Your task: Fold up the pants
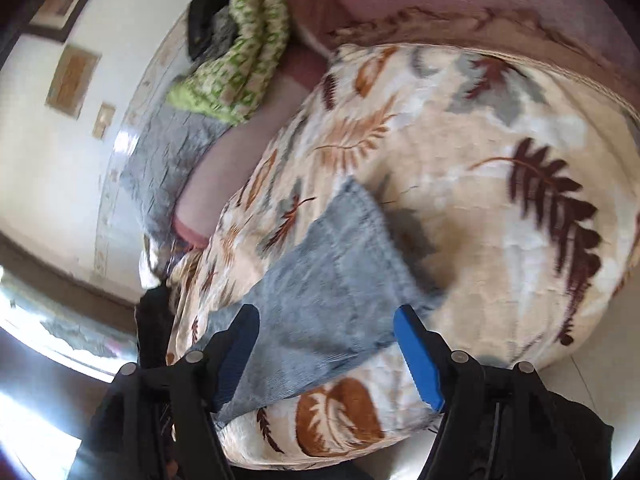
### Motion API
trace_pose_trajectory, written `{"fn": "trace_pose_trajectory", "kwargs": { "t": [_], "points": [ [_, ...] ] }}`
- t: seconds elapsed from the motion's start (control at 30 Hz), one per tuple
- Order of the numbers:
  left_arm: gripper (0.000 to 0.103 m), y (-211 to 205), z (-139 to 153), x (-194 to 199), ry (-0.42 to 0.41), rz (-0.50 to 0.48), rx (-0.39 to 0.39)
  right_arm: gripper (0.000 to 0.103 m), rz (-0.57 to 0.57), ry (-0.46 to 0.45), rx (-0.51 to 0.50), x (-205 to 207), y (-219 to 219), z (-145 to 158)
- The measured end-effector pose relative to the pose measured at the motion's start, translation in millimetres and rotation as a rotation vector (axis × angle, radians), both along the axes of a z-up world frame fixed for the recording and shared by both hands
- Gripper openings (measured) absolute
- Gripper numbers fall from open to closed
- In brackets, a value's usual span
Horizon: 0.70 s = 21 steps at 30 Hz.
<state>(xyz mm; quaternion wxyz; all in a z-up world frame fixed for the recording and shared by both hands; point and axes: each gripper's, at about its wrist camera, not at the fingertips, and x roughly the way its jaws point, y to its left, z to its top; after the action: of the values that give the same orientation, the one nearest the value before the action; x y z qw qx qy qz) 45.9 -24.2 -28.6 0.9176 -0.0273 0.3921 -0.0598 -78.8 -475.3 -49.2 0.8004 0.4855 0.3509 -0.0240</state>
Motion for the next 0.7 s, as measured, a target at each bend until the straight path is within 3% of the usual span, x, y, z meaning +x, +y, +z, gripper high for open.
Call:
{"fn": "trace_pose_trajectory", "kwargs": {
  "t": [0.13,0.27,0.4,0.5,0.57,0.63,0.7],
  "points": [
    [0.091,-54,-1,7,0.039,-0.116,-0.020,0.073,-0.003,0.067,0.131,-1,-13,-33],
    [0.091,-102,-6,13,0.070,-0.207,-0.011,0.073,-0.011,0.055,0.137,14,-9,-42],
    [0.091,-128,-15,22,0.093,-0.224,-0.018,0.070,-0.033,0.080,0.156,28,-13,-52],
    [0.091,-142,-35,31,0.163,-0.225,0.030,0.057,-0.040,0.105,0.137,35,-14,-53],
    [0.091,-152,-54,34,0.225,-0.235,0.114,0.033,-0.040,0.127,0.120,39,-16,-56],
    [0.092,-161,-56,27,0.167,-0.255,0.185,0.032,-0.034,0.136,0.125,42,-17,-59],
    [0.092,-161,-55,28,0.185,-0.247,0.187,0.031,-0.027,0.139,0.100,43,-16,-56]
  ]
}}
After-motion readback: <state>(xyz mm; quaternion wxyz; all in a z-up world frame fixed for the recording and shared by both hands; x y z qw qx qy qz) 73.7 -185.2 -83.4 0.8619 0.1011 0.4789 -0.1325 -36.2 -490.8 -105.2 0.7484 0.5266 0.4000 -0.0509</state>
